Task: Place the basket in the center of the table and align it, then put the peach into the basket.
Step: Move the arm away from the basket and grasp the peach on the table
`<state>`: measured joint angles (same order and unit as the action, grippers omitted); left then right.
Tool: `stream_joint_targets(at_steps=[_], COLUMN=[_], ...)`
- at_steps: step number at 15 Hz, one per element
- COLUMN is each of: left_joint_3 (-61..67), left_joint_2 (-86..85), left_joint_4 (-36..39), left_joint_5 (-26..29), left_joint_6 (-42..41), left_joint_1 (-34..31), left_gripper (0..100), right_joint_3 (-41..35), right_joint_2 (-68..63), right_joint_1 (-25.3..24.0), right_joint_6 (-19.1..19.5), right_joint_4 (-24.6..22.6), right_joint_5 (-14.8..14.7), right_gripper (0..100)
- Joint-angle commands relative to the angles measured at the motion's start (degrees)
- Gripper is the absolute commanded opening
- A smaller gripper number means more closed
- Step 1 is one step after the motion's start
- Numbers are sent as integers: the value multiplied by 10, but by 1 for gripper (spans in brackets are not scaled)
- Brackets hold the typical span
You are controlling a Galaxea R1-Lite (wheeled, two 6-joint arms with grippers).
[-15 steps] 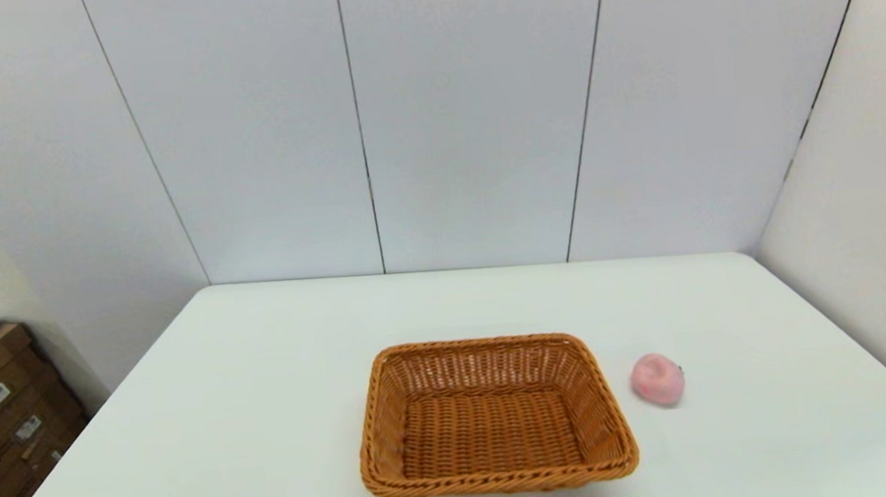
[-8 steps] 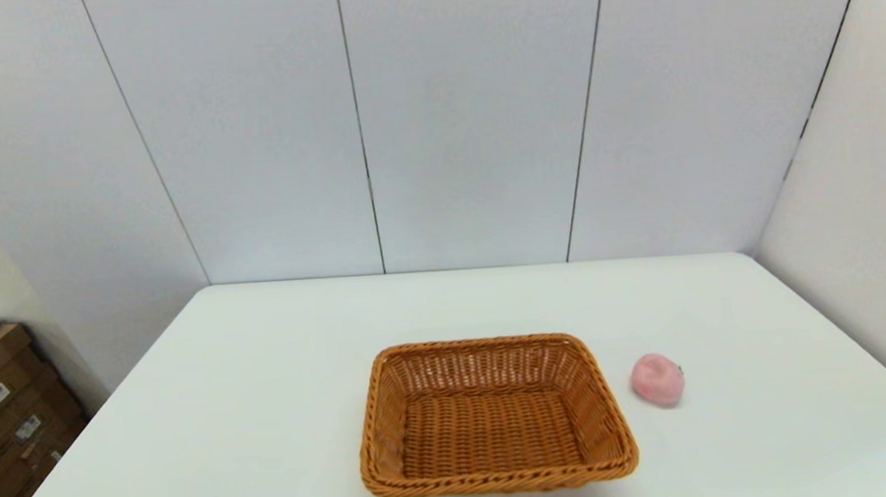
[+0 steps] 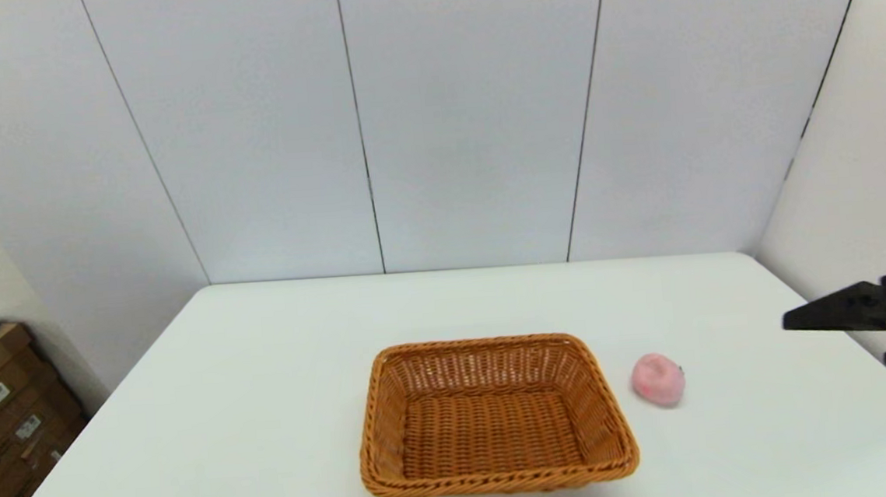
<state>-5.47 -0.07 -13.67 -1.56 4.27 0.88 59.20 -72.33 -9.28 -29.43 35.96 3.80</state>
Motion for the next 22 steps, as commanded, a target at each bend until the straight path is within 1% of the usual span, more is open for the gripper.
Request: stream_joint_targets(at_steps=[1,2,4,6,7,8,9,10,16,22], left_joint_3=[0,0,0,0,0,0,0,0,0,0], left_joint_2=[0,0,0,0,0,0,0,0,0,0], left_joint_4=[0,0,0,0,-1,0,-1,0,0,0], left_joint_5=[0,0,0,0,0,0,0,0,0,0], left_joint_6=[0,0,0,0,0,0,0,0,0,0], left_joint_1=[0,0,0,0,0,0,0,0,0,0], left_gripper=[100,100,100,100,100,100,100,100,100,100], right_joint_3=[31,31,34,49,49,50,51,51,53,92], right_joint_2=[-201,-219,-250,-277,-277,-273,-276,-283,-368,-461], right_joint_1=[-52,-51,-52,-39,-29,-16,-10,-9,-16,-19], right_joint_6=[-70,-70,-58,-49,-43,-14,6,12,12,10], right_joint_4=[-45,-69,-82,-100,-113,-119,-119,-119,-121,-121], right_joint_5=[-7,-17,-46,-78,-85,-85,-86,-87,-85,-81], right_gripper=[100,100,100,100,100,100,100,100,100,100])
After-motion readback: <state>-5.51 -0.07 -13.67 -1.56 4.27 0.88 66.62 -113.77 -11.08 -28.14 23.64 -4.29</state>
